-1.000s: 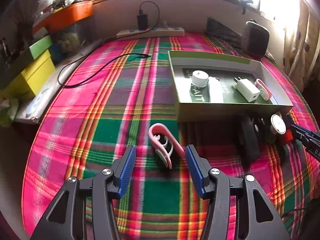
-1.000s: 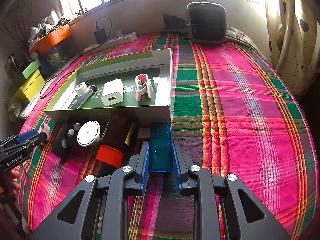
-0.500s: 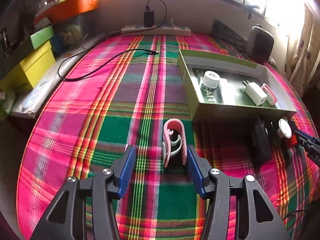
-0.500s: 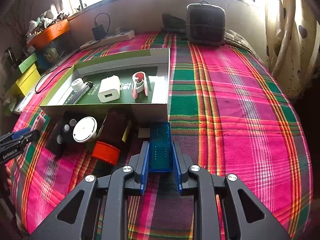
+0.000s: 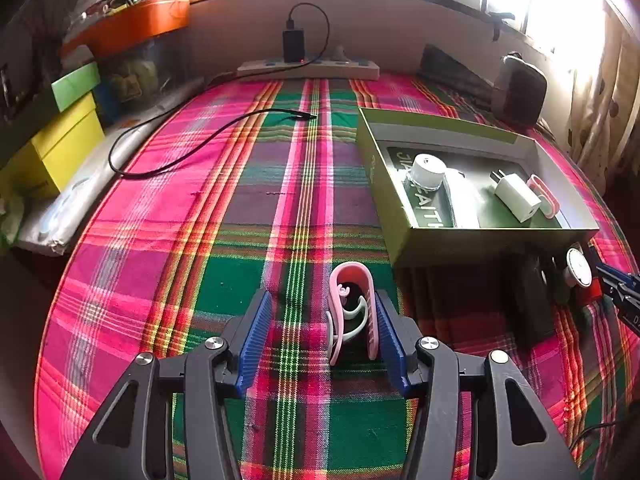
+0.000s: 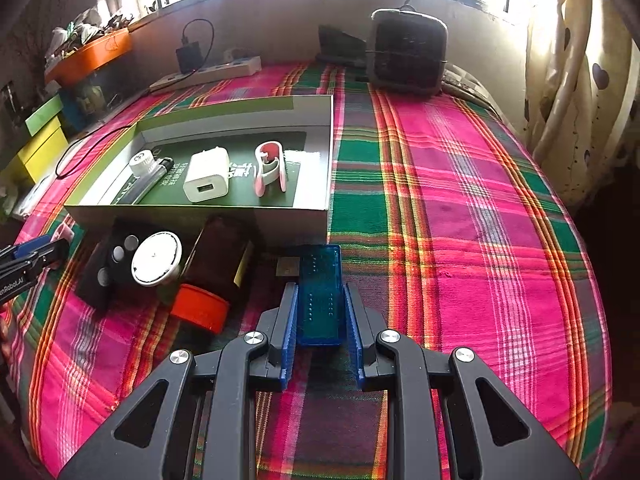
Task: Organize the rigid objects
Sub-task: 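Close the left tool on the pink-white earhook while the right tool holds the USB stick, then lift the earhook with the left tool while the right tool holds the USB stick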
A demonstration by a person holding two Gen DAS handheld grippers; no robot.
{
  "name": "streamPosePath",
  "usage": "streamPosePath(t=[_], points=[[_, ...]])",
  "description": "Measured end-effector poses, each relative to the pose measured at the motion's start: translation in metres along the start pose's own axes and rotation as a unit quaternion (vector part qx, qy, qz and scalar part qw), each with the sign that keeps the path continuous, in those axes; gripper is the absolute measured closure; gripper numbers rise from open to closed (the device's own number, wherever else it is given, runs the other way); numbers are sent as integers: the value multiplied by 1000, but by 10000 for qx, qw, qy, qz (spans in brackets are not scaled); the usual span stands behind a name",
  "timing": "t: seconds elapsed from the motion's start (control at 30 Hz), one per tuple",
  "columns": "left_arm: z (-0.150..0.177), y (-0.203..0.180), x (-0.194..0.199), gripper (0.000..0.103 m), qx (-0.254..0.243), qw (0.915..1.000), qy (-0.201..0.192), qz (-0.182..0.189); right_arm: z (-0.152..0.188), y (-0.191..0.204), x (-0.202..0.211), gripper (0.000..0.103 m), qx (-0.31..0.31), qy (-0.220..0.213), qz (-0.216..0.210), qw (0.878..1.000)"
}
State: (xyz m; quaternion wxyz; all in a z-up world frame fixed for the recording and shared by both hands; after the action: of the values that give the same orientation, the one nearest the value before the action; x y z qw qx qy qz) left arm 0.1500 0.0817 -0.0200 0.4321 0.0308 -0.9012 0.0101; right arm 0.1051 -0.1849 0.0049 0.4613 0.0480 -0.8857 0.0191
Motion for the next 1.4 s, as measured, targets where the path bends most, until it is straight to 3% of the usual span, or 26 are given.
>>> streamPosePath(t=[0.07,0.33,1.4], points=[[-1,-1,0,65,-47,10000,-18,-21,0,1,0,80,12,0,18,10000],[-1,1,1,81,-14,9999,-46,111,0,1,0,80,14,-2,20,10000],[1,-5,11,81,-27,9995,-124,276,-1,0,3,80,-39,-61,-39,10000]])
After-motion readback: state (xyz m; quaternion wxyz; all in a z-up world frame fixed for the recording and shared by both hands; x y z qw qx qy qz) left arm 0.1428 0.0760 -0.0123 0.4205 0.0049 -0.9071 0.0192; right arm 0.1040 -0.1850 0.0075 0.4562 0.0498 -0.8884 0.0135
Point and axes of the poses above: each gripper's, at about its wrist camera, not at the fingertips, and x roughly against the way its jaws point, y to its left, z to its underside, the point moved 4 cm from there along -x, roughly the way its jaws point, and after that the axes turned 1 degree about -z, right-handed, at the moved point
